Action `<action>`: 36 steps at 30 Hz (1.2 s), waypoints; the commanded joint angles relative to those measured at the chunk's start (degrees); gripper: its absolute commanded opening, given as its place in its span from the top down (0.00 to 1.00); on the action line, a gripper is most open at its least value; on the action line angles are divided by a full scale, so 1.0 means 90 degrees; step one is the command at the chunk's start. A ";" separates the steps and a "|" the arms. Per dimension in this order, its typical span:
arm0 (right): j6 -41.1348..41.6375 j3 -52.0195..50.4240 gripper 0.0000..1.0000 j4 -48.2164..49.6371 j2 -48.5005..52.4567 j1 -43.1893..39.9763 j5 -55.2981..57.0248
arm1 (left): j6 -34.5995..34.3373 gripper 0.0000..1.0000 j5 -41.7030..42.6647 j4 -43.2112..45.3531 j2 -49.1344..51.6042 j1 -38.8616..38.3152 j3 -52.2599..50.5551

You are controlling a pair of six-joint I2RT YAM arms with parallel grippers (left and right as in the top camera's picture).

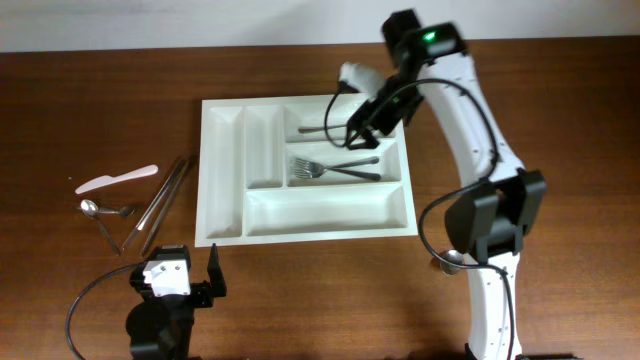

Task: Pack container
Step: 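Release the fork and lift the right gripper away, then lower the right gripper onto the silver spoon on the right and grasp it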

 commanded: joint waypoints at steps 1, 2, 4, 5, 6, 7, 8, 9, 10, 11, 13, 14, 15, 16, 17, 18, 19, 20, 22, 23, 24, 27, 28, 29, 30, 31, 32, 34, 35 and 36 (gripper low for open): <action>0.0937 0.0821 0.01 -0.0714 -0.0279 -0.0396 0.0508 | 0.0121 0.01 0.0046 -0.0027 -0.0046 -0.0002 -0.0012; 0.1457 0.0886 0.00 -0.0712 -0.0338 -0.0495 0.0712 | 0.0119 0.01 0.0046 -0.0027 -0.0046 0.0000 -0.0012; 0.1768 0.0884 0.00 -0.0712 -0.0515 -0.0670 0.0886 | 0.0121 0.01 0.0049 -0.0027 -0.0046 -0.0002 -0.0012; 0.1957 0.0884 0.01 -0.0712 -0.0610 -0.0755 0.1020 | 0.0121 0.01 0.0046 -0.0027 -0.0046 -0.0002 -0.0012; 0.2074 0.0884 0.01 -0.0712 -0.0680 -0.0821 0.1139 | 0.0121 0.01 0.0046 -0.0027 -0.0046 0.0000 -0.0012; 0.2222 0.0884 0.01 -0.0712 -0.0748 -0.0886 0.1341 | 0.0121 0.01 0.0049 -0.0027 -0.0046 -0.0002 -0.0012; 0.2407 0.0884 0.01 -0.0709 -0.0821 -0.0971 0.1678 | 0.0121 0.01 0.0049 -0.0027 -0.0046 0.0000 -0.0012; 0.2516 0.0884 0.01 -0.0709 -0.0840 -0.1010 0.1885 | 0.0121 0.01 0.0046 -0.0027 -0.0046 0.0000 -0.0012; 0.2625 0.0884 0.01 -0.0709 -0.0879 -0.1073 0.2186 | 0.0121 0.01 0.0046 -0.0027 -0.0046 0.0000 -0.0012; 0.2698 0.0882 0.01 -0.0709 -0.0903 -0.1122 0.2426 | 0.0121 0.01 0.0046 -0.0027 -0.0046 0.0000 -0.0012; 0.2718 0.0787 0.01 -0.0629 -0.1090 -0.1234 0.2552 | 0.0121 0.01 0.0046 -0.0027 -0.0046 -0.0002 -0.0012; 0.2715 0.0692 0.01 -0.0546 -0.1207 -0.1236 0.2528 | 0.0121 0.01 0.0049 -0.0027 -0.0046 0.0000 -0.0012; 0.2715 0.0571 0.01 -0.0440 -0.1338 -0.1234 0.2492 | 0.0121 0.01 0.0046 -0.0027 -0.0046 -0.0002 -0.0012; 0.2718 0.0379 0.01 -0.0260 -0.1537 -0.1226 0.2324 | 0.0119 0.01 0.0046 -0.0027 -0.0046 -0.0002 -0.0012; 0.2715 0.0138 0.01 -0.0022 -0.1775 -0.1224 0.2174 | 0.0121 0.01 0.0046 -0.0027 -0.0046 -0.0002 -0.0012; 0.2715 -0.0189 0.01 0.0301 -0.2062 -0.1224 0.2038 | 0.0121 0.01 0.0046 -0.0027 -0.0046 -0.0002 -0.0012; 0.2718 -0.0527 0.01 0.0641 -0.2344 -0.1224 0.1962 | 0.0121 0.01 0.0046 -0.0027 -0.0046 -0.0002 -0.0012; 0.2718 -0.0894 0.01 0.0996 -0.2642 -0.1224 0.1950 | 0.0121 0.01 0.0046 -0.0027 -0.0046 0.0000 -0.0012; 0.2718 -0.1775 0.01 0.1632 -0.3298 -0.1236 0.1982 | 0.0121 0.01 0.0046 -0.0027 -0.0046 -0.0002 -0.0012; 0.2715 -0.2057 0.01 0.1751 -0.3492 -0.1248 0.2004 | 0.0121 0.01 0.0046 -0.0027 -0.0046 -0.0002 -0.0012; 0.2718 -0.2395 0.01 0.1819 -0.3699 -0.1282 0.2008 | 0.0121 0.01 0.0046 -0.0027 -0.0046 0.0000 -0.0012; 0.3281 -0.3245 0.04 0.1656 -0.4022 -0.1447 0.2033 | 0.0121 0.01 0.0046 -0.0027 -0.0046 0.0000 -0.0012; 0.3536 -0.3478 0.09 0.1545 -0.4051 -0.1498 0.2045 | 0.0121 0.01 0.0046 -0.0027 -0.0046 -0.0002 -0.0012; 0.3791 -0.3696 0.09 0.1435 -0.4056 -0.1547 0.2106 | 0.0121 0.01 0.0046 -0.0027 -0.0046 -0.0002 -0.0012; 0.4221 -0.3956 0.09 0.1319 -0.4058 -0.1581 0.2324 | 0.0121 0.01 0.0046 -0.0027 -0.0046 0.0000 -0.0012; 0.4648 -0.4223 0.09 0.1251 -0.4061 -0.1603 0.2555 | 0.0121 0.01 0.0046 -0.0027 -0.0046 -0.0002 -0.0012; 0.4952 -0.4439 0.09 0.1236 -0.4080 -0.1603 0.2744 | 0.0121 0.01 0.0046 -0.0027 -0.0046 0.0000 -0.0012; 0.5765 -0.4894 0.09 0.1246 -0.4148 -0.1598 0.3203 | 0.0121 0.01 0.0046 -0.0027 -0.0046 -0.0002 -0.0012; 0.6190 -0.5095 0.09 0.1243 -0.4192 -0.1598 0.3342 | 0.0121 0.01 0.0046 -0.0027 -0.0046 0.0000 -0.0012; 0.6603 -0.5265 0.09 0.1214 -0.4238 -0.1598 0.3429 | 0.0121 0.01 0.0046 -0.0027 -0.0046 -0.0002 -0.0012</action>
